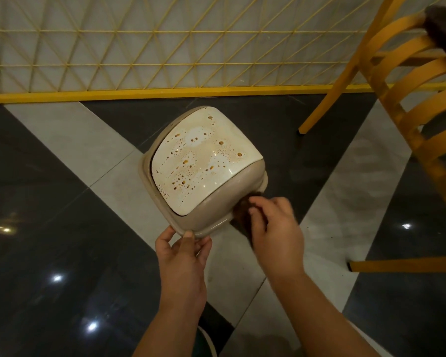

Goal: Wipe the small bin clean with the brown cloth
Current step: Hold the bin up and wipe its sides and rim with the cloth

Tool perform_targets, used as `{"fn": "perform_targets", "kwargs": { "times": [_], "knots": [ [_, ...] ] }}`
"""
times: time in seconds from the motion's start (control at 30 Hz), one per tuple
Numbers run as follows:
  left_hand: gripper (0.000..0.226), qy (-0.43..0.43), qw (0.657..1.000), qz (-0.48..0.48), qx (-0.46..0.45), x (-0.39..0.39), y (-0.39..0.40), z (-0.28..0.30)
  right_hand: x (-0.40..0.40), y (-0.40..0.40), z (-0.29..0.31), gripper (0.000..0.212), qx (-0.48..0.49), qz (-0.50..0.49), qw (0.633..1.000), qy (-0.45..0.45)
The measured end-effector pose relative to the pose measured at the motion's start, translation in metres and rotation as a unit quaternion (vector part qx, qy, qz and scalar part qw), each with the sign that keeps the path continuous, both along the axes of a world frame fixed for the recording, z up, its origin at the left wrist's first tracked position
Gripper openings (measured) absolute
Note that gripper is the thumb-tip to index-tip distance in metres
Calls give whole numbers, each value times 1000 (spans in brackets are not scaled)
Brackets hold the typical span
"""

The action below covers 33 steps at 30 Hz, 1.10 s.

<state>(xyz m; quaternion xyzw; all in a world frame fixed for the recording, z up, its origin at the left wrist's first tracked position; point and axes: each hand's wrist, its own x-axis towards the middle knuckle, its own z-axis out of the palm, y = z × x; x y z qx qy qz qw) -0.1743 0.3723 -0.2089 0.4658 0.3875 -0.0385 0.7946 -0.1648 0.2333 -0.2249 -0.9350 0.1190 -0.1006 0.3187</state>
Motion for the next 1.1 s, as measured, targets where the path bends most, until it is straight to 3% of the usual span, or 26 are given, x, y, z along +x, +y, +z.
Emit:
{"fn": "perform_targets", "kwargs": {
  "times": [0.1, 0.2, 0.37, 0.53, 0.63, 0.73, 0.87, 0.97, 1.1],
  "knots": [
    [28, 3, 1000, -7, -5, -1, 2, 0, -22, 37, 0, 21, -8, 142, 990, -17],
    [32, -2, 1000, -27, -7, -1, 12, 0, -23, 33, -2, 27, -37, 186, 981, -27],
    [34, 5, 999, -31, -7, 4, 29, -1, -1, -19, 0, 24, 14, -16, 1000, 17],
    [44, 1, 997, 76, -6, 6, 27, 1, 6, -34, 1, 25, 126, -117, 983, 63],
    [47, 3, 997, 78, -24, -2, 2, 2, -7, -21, 3, 26, 157, -115, 980, 40],
    [47, 4, 997, 48, -67, -1, -23, 3, -19, 6, 6, 25, 108, -37, 993, 24],
    [27, 13, 995, 73, -72, 11, -29, 3, -19, 18, 2, 26, 38, 71, 997, -12],
    [22, 0, 997, 63, -54, 10, -25, 3, -2, -5, 0, 22, 4, 41, 999, -35],
    [17, -6, 997, 67, -36, 8, -22, 1, 5, -13, 1, 22, 33, -40, 999, 0]
  ]
}}
